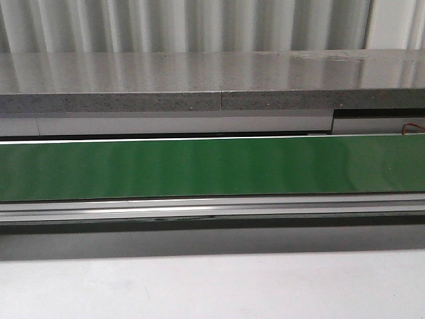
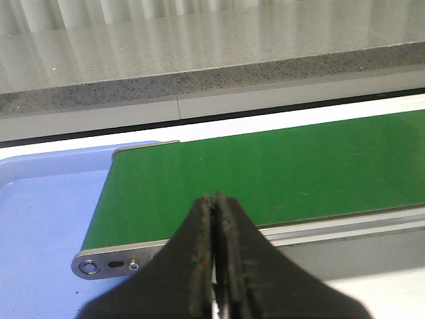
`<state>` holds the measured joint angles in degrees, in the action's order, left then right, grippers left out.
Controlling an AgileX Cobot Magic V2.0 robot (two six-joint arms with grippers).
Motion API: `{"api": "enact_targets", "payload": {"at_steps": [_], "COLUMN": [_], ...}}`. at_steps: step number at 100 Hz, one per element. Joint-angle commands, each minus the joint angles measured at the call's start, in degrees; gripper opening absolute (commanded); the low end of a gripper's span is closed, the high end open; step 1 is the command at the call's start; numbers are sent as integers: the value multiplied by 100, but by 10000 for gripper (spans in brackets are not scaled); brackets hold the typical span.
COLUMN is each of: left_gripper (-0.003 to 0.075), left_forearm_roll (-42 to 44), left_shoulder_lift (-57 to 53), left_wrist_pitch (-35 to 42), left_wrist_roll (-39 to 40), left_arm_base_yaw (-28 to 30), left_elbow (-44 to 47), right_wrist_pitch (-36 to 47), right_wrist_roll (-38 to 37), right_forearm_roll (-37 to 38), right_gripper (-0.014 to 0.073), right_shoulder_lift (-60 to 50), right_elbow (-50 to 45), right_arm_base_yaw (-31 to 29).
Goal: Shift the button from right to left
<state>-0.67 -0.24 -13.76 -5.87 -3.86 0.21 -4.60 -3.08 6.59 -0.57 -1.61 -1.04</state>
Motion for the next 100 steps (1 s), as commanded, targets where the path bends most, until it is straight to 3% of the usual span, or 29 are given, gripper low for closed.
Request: {"api": "enact_targets", "payload": {"at_steps": [1, 80, 100], "left_gripper": [-20, -20, -20], "left_forearm_roll": [-5, -5, -5], "left_shoulder_lift": [-182, -182, -182], "left_wrist_pitch": [401, 401, 401], "left_wrist_roll": [55, 55, 55], "left_arm_base_yaw": [9, 9, 9], "left_elbow": [223, 223, 223], "right_wrist_pitch": [422, 422, -224], "right_wrist_roll": [-3, -3, -3], "right_forearm_roll": [52, 52, 57], "right_gripper": [-66, -66, -66], "right_shoulder_lift": [-117, -114, -35], "right_elbow": [124, 148, 775], "right_arm_base_yaw": [-35, -33, -33]}}
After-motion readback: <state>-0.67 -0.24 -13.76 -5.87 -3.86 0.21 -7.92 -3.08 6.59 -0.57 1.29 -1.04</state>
